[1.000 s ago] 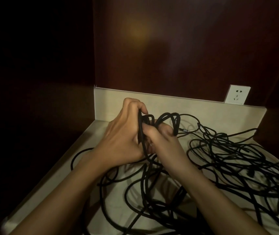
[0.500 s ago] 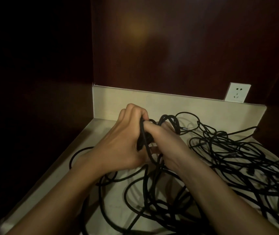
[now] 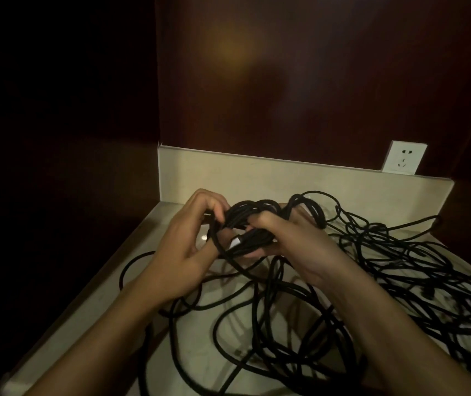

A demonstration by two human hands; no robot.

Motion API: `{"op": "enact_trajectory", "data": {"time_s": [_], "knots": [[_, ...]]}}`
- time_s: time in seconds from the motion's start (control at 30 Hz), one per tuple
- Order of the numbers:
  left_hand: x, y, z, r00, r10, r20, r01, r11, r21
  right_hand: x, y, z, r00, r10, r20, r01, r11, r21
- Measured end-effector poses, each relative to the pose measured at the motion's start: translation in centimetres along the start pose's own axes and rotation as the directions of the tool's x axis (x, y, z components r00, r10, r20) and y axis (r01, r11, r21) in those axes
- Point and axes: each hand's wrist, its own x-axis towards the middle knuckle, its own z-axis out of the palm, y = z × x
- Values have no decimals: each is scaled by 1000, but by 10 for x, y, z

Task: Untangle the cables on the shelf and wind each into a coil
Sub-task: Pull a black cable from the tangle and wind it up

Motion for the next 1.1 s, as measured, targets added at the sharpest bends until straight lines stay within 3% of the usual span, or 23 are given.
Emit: {"op": "enact_trajectory", "data": {"time_s": [0.23, 0.37, 0.47, 0.57, 0.63, 0.67, 0.73, 0.77, 0.83, 1.0, 1.1], "knots": [[-4, 2, -16, 986, 100, 134, -105, 994, 30, 0, -6, -13, 994, 3, -109, 3, 998, 55], [-3, -9, -22, 988, 93, 121, -102, 992, 73, 4, -10, -21, 994, 84, -70, -54, 934, 354], [-9, -14, -13, 995, 28, 96, -47, 978, 202, 4, -16, -27, 993, 112, -40, -87, 914, 396], [2, 2, -11, 988, -139, -65, 149, 971, 185, 6, -17, -26, 993, 91, -69, -64, 941, 333], [14, 25, -14, 970, -75, -232, 133, 960, 246, 8, -16, -25, 990, 85, -110, -54, 963, 265], [21, 40, -13, 983, 39, -178, 35, 919, 393, 9, -16, -23, 987, 71, -146, -40, 977, 209], [32, 62, 0, 975, 145, 171, -223, 702, 677, 11, -18, -17, 977, 24, -212, -3, 995, 102], [38, 68, 8, 948, 106, 299, -301, 603, 739, 13, -20, -14, 972, 9, -233, 5, 998, 60], [51, 66, 19, 942, -15, 334, -271, 551, 789, 14, -26, -7, 972, -34, -233, 26, 999, -37], [68, 45, 20, 978, -126, 166, -10, 768, 641, 8, -30, -4, 970, -118, -210, 97, 989, -109], [65, 40, 18, 969, -173, 177, 37, 808, 589, 4, -35, -8, 988, -138, -69, 124, 977, -171]]}}
